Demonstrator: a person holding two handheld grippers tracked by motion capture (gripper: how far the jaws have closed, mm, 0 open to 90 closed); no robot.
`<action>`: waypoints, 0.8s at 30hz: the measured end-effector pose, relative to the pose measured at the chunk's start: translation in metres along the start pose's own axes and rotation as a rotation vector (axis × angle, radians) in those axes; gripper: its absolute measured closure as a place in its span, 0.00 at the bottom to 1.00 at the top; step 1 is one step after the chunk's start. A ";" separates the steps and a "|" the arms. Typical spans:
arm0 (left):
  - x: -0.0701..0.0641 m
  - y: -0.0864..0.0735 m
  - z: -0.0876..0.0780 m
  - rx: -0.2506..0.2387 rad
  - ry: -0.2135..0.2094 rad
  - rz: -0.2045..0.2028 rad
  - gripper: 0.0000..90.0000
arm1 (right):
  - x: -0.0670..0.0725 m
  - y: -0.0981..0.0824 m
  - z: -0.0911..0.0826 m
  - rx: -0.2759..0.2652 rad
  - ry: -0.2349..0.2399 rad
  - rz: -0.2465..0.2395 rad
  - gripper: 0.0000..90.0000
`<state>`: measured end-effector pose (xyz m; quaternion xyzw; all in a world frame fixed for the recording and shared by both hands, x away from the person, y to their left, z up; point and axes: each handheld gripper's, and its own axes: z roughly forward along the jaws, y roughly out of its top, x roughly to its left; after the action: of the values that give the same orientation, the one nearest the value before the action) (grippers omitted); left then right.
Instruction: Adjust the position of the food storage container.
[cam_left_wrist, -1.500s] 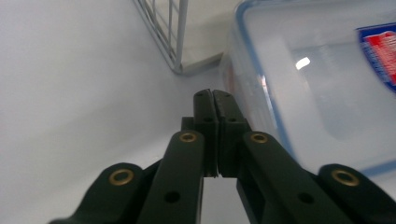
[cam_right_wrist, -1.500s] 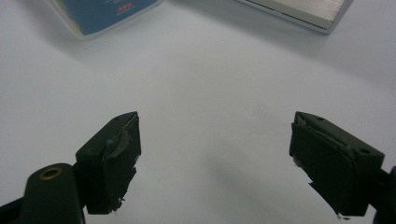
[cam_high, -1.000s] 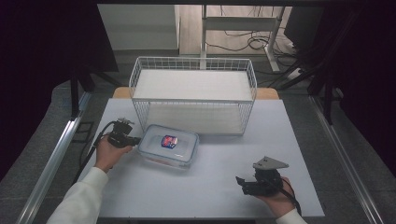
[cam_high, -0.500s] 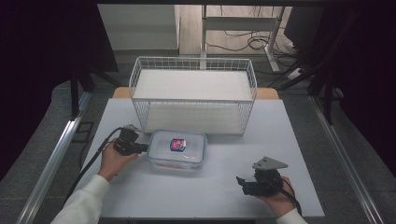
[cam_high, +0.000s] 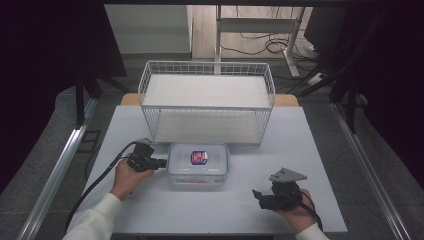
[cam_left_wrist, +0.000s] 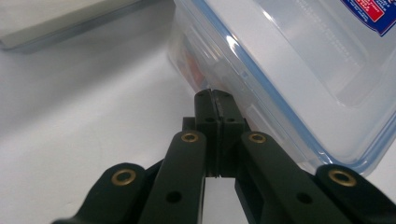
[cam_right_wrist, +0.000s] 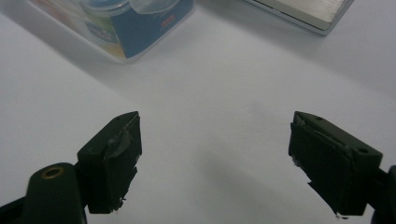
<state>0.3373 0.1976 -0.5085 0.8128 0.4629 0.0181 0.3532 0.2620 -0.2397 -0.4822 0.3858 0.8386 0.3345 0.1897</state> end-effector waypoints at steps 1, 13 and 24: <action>-0.001 0.000 0.001 -0.002 -0.001 0.002 1.00 | 0.000 0.000 0.000 0.001 0.000 -0.001 0.20; -0.013 0.006 0.010 -0.004 -0.025 0.019 1.00 | 0.000 0.000 0.001 0.006 0.000 -0.002 0.20; -0.020 0.011 0.015 -0.019 -0.016 0.027 1.00 | 0.000 0.000 0.001 0.004 -0.003 -0.008 0.20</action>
<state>0.3394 0.1704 -0.5078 0.8156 0.4489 0.0206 0.3645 0.2620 -0.2391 -0.4831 0.3833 0.8406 0.3316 0.1914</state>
